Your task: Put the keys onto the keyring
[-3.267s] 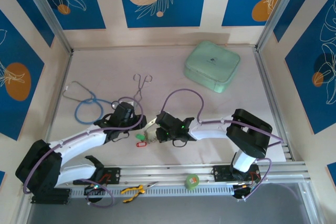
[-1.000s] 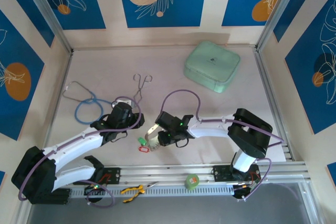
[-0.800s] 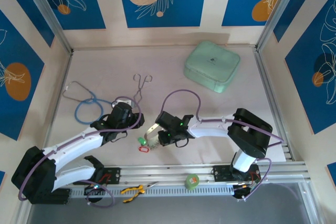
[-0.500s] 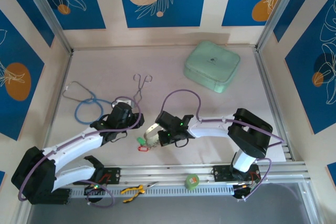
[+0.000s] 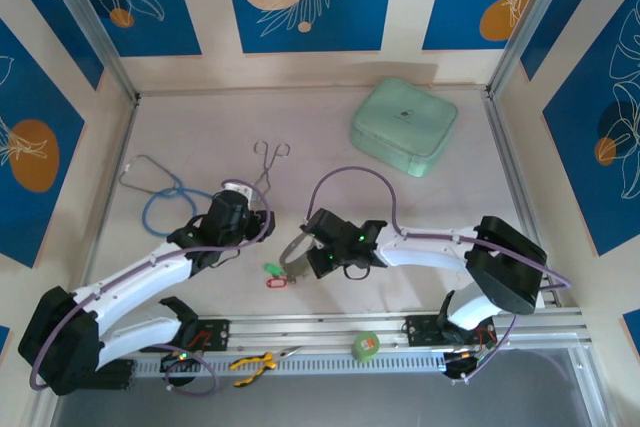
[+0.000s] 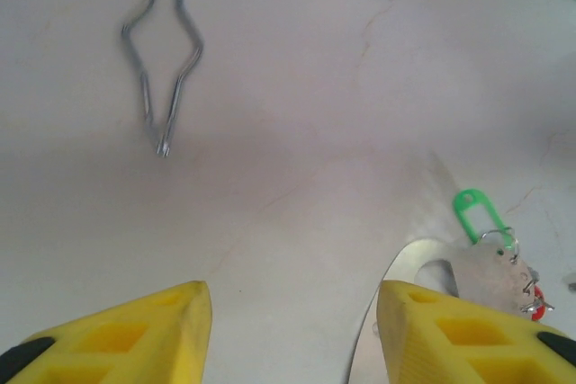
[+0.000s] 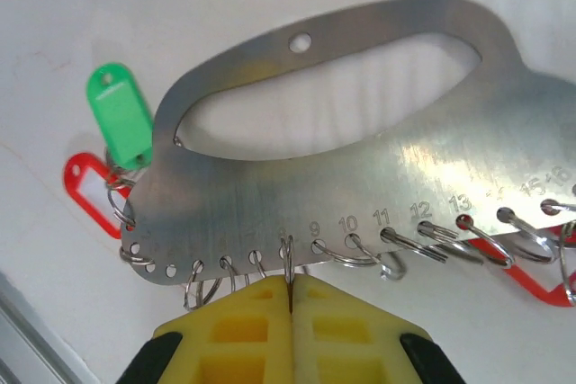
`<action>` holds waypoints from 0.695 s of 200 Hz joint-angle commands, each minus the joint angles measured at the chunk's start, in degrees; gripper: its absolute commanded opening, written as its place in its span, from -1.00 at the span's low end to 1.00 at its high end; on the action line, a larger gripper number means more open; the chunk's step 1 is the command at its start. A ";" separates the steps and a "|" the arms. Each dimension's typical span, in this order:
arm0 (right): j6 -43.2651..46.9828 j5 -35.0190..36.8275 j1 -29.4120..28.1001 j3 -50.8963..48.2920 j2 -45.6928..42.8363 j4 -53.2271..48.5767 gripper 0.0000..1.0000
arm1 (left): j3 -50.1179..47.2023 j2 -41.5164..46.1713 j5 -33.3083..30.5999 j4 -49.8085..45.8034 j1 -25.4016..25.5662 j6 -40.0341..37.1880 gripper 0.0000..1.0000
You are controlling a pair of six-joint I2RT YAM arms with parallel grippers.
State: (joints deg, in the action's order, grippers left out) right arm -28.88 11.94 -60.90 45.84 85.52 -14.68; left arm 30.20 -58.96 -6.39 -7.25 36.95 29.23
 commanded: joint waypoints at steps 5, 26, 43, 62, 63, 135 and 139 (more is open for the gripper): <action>10.51 -2.63 2.33 -2.27 -4.10 4.74 -1.00 | 1.40 2.91 2.47 5.60 0.38 -12.65 0.11; 14.39 -6.59 5.13 -3.25 -5.69 6.54 -1.00 | -0.28 5.47 4.11 9.64 0.34 -20.53 0.11; 16.93 -9.23 6.96 -3.65 -6.30 7.27 -1.00 | -1.54 6.95 6.32 10.92 0.33 -26.79 0.08; 19.94 -11.63 8.19 -3.99 -6.36 7.88 -1.00 | -2.94 7.40 10.95 11.13 0.32 -32.96 -0.03; 20.06 -11.70 8.23 -4.04 -6.38 7.94 -1.00 | -3.03 7.38 11.26 11.17 0.32 -33.16 -0.04; 30.25 -17.49 10.87 -7.36 -6.79 13.15 -1.00 | -1.42 -2.31 35.20 8.65 0.23 -56.74 -0.44; 30.56 -17.83 11.03 -7.55 -6.81 13.53 -1.00 | -1.04 -2.86 35.45 8.76 0.25 -57.24 -0.44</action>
State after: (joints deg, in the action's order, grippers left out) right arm -3.11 -1.58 -50.81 39.35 80.23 -4.71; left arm 26.83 -59.83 19.94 1.61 36.95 -17.76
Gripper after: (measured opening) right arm 0.048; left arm 0.280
